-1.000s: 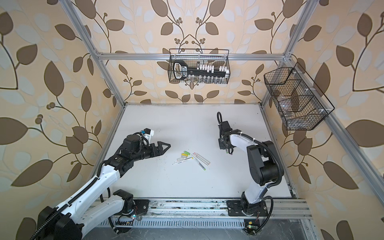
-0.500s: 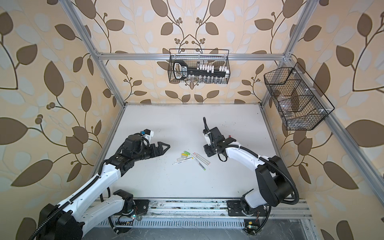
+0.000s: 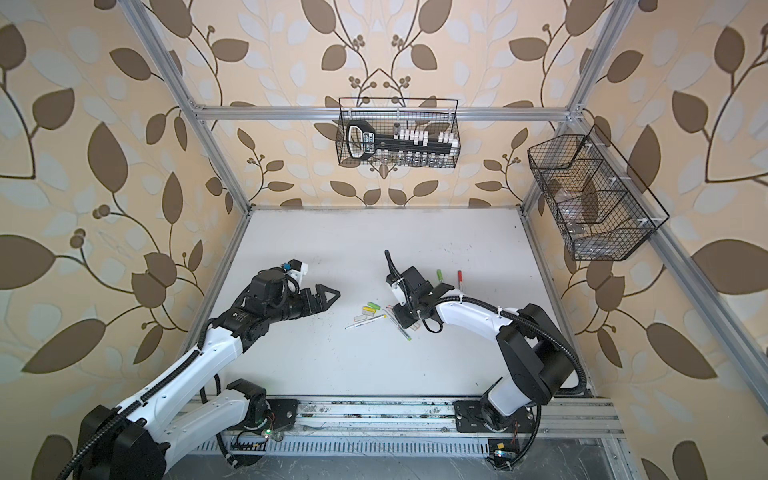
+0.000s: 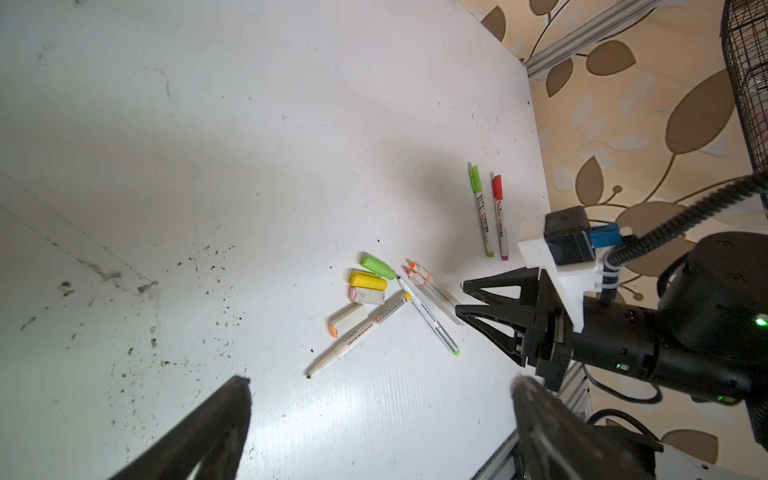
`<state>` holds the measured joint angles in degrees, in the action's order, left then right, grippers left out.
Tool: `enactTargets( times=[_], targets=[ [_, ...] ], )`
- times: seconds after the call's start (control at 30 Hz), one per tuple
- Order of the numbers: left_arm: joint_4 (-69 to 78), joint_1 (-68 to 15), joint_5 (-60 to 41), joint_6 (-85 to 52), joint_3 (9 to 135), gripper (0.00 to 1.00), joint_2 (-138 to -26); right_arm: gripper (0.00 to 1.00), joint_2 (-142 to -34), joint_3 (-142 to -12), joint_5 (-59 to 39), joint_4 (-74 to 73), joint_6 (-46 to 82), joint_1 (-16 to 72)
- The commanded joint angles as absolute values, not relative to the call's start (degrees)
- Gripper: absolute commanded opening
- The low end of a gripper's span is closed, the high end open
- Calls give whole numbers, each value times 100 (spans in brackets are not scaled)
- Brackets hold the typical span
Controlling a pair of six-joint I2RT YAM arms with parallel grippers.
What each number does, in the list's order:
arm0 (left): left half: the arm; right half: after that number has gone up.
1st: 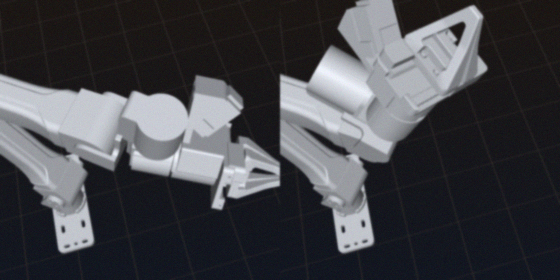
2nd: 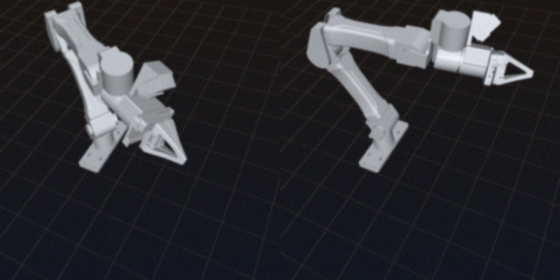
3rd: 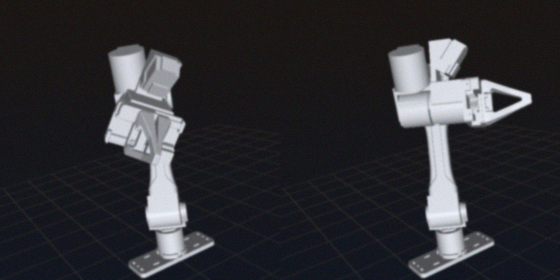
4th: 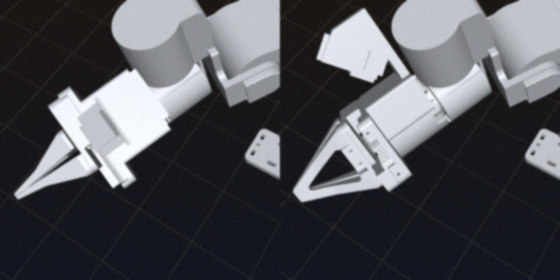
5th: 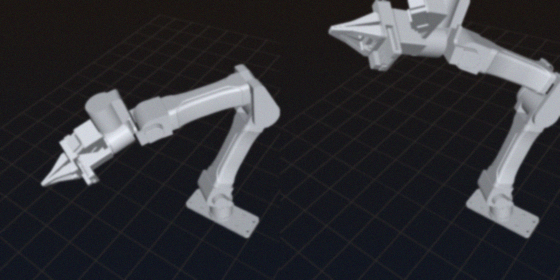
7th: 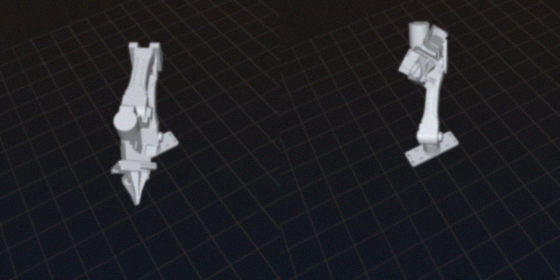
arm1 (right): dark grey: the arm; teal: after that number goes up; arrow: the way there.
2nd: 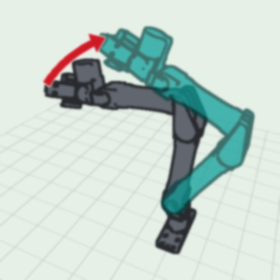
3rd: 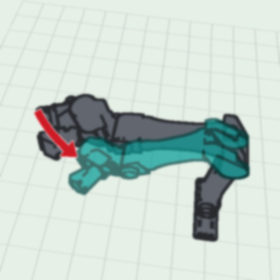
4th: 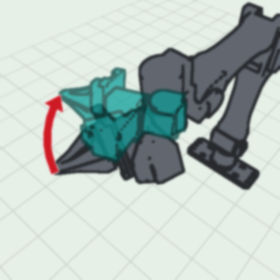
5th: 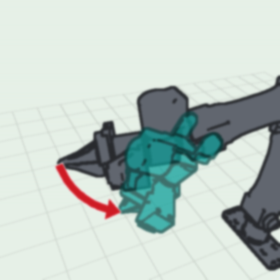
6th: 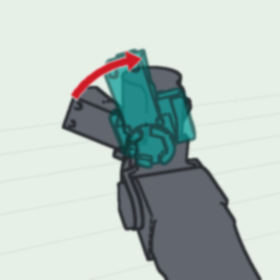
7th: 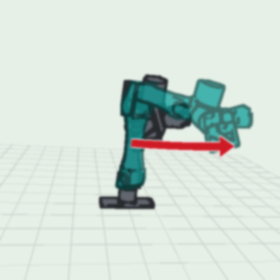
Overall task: Insert the pens into the pen caps
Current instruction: 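Move the right gripper back over the marker pile, then grasp a dark-tipped white marker with the right gripper while the left gripper approaches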
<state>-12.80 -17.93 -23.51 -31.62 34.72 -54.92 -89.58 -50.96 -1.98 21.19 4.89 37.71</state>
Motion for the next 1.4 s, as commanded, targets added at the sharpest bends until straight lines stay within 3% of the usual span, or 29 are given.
enactTargets(
  times=[0.0, 0.23, 1.07, 1.37],
  targets=[
    [-1265, -1795, -2302, -3041, 3665, 99, -5405, 34, -9177, -5198, -155, 2196, 492, 3729],
    [-1283, -1793, -2303, -3023, 3674, 99, -5405, 30, -9278, -5285, -158, 2310, 405, 3821],
    [-1312, -1793, -2313, -3001, 3707, 99, -5519, 35, -9811, -5559, -1, 2598, 653, 4350],
    [-1348, -1801, -2268, -2791, 3969, 99, -6179, 19, -9987, -5673, 93, 2801, 855, 4472]
  ],
)
